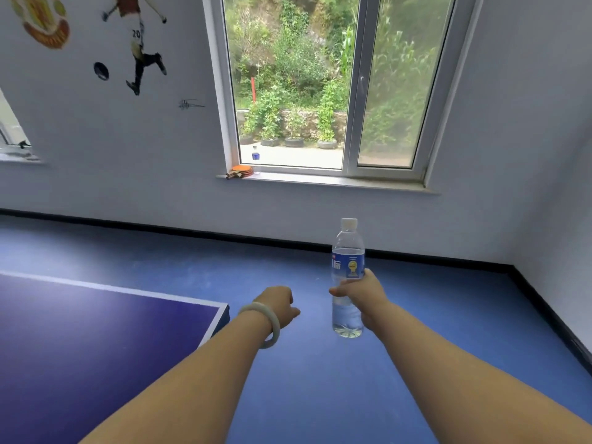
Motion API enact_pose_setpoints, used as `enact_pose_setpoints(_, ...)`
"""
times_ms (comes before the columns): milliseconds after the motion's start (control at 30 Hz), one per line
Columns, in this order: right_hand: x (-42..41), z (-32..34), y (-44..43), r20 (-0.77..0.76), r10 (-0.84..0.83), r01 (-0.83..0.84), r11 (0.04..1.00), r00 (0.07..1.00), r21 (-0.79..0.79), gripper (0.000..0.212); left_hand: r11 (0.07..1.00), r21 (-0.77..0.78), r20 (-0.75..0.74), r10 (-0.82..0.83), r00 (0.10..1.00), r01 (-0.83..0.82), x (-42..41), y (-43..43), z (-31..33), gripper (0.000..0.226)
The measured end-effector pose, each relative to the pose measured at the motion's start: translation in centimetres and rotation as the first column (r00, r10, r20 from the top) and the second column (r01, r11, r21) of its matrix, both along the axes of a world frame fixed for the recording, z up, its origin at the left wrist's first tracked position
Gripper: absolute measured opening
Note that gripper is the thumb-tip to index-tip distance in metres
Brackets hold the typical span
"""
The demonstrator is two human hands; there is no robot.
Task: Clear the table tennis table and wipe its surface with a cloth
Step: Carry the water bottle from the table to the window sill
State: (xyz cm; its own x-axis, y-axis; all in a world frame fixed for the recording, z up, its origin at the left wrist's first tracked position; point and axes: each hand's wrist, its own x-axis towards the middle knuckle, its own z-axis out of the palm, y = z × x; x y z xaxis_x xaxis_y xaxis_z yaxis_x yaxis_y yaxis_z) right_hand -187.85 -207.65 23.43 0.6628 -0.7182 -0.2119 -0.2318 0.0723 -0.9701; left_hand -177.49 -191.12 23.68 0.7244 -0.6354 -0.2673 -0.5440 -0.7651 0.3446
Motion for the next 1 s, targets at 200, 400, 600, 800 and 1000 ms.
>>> enact_pose_setpoints(200, 15.1, -2.3, -10.9, -0.027, 0.146, -0.147, 0.989, 0.989, 0.000, 0.054, 0.995, 0.010, 0.016, 0.104, 0.994, -0.104, 11.6, -9.6, -0.3, 0.036)
enact_pose_setpoints(400, 28.0, -3.8, -18.0, -0.105, 0.258, -0.259, 0.966, 0.960, 0.010, 0.054, 0.975, 0.029, -0.014, 0.222, 0.975, -0.222, 22.1, -15.8, -1.3, 0.035)
enact_pose_setpoints(600, 40.8, -5.8, -23.3, -0.132, 0.306, -0.302, 0.952, 0.943, 0.044, 0.054, 0.961, 0.059, -0.068, 0.274, 0.959, -0.270, 34.4, -20.4, -3.9, 0.034)
enact_pose_setpoints(800, 56.0, -6.4, -27.7, -0.114, 0.274, -0.269, 0.961, 0.955, 0.061, 0.051, 0.961, 0.028, -0.053, 0.277, 0.959, -0.276, 50.9, -24.7, -5.4, 0.011)
enact_pose_setpoints(1000, 69.2, -6.2, -31.5, -0.132, 0.255, -0.248, 0.966, 0.958, 0.072, 0.053, 0.967, 0.039, -0.073, 0.254, 0.964, -0.252, 64.8, -29.0, -4.3, 0.014)
